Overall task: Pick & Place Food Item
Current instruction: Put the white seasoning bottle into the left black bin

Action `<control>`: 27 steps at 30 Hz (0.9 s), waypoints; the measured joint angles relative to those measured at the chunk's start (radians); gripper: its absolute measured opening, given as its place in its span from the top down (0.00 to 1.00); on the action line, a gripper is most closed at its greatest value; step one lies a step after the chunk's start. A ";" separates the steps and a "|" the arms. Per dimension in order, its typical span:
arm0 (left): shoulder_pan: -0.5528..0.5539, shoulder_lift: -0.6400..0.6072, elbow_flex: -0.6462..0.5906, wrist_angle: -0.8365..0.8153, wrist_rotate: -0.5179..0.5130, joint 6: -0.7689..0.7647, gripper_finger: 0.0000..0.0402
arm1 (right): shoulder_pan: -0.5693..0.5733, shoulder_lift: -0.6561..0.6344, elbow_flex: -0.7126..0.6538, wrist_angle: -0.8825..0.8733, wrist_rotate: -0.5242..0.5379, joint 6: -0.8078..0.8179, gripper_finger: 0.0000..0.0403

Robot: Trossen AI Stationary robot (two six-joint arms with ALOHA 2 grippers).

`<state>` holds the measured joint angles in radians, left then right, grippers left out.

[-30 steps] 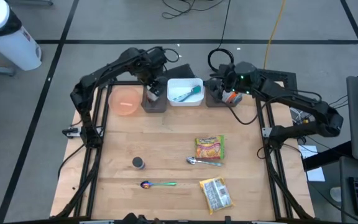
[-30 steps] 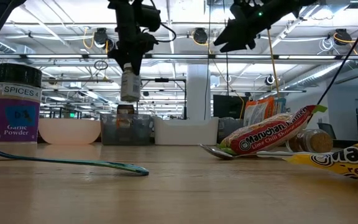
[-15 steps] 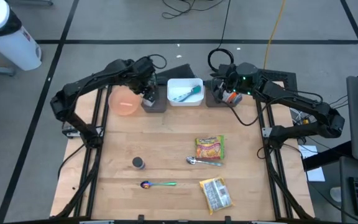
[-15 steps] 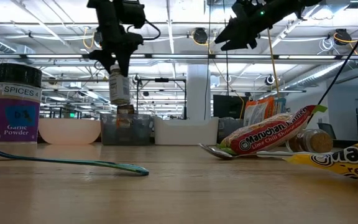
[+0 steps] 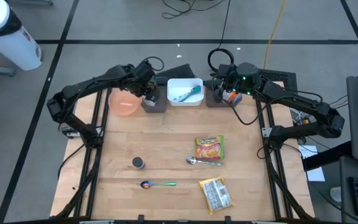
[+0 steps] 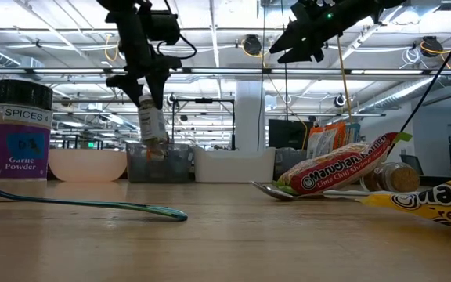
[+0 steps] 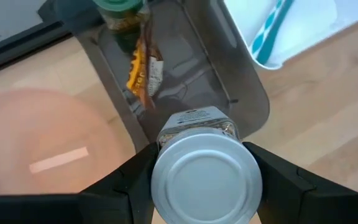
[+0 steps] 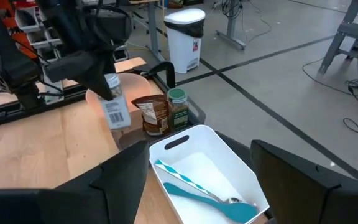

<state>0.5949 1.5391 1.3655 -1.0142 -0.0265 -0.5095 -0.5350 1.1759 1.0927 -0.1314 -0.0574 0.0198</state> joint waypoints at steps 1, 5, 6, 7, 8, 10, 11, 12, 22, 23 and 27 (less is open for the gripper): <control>0.001 -0.001 0.000 -0.001 -0.004 -0.008 0.48 | 0.000 0.000 0.000 0.000 0.000 0.004 0.31; 0.019 -0.001 0.000 -0.014 -0.013 -0.029 0.48 | 0.000 0.000 0.000 0.000 0.000 0.017 0.31; 0.024 -0.001 0.000 -0.017 -0.016 -0.038 0.48 | 0.000 0.000 0.000 0.000 0.000 0.018 0.31; 0.027 -0.001 0.000 -0.017 -0.020 -0.051 0.48 | 0.000 0.000 0.000 0.000 0.000 0.018 0.31; 0.030 -0.001 0.000 -0.015 -0.022 -0.061 0.48 | 0.000 0.000 0.000 0.000 0.000 0.018 0.31; 0.037 -0.001 0.000 -0.015 -0.027 -0.080 0.48 | 0.000 0.000 0.000 0.000 0.000 0.018 0.31; 0.040 -0.001 0.000 -0.017 -0.028 -0.087 0.48 | 0.000 0.000 0.000 0.000 0.000 0.018 0.31; 0.043 -0.001 0.000 -0.018 -0.027 -0.096 0.48 | 0.000 0.000 0.000 0.000 0.000 0.018 0.31; 0.028 0.075 0.001 -0.029 -0.021 -0.121 0.48 | 0.000 0.000 0.000 0.000 0.000 0.005 0.31; 0.023 0.082 0.001 -0.027 -0.023 -0.122 0.48 | 0.000 0.000 0.000 0.000 0.000 0.005 0.31; 0.015 0.108 0.001 -0.027 -0.028 -0.125 0.48 | 0.000 0.000 0.000 0.000 0.000 0.003 0.31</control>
<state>0.6098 1.6471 1.3666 -1.0412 -0.0549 -0.6347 -0.5350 1.1763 1.0927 -0.1318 -0.0578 0.0225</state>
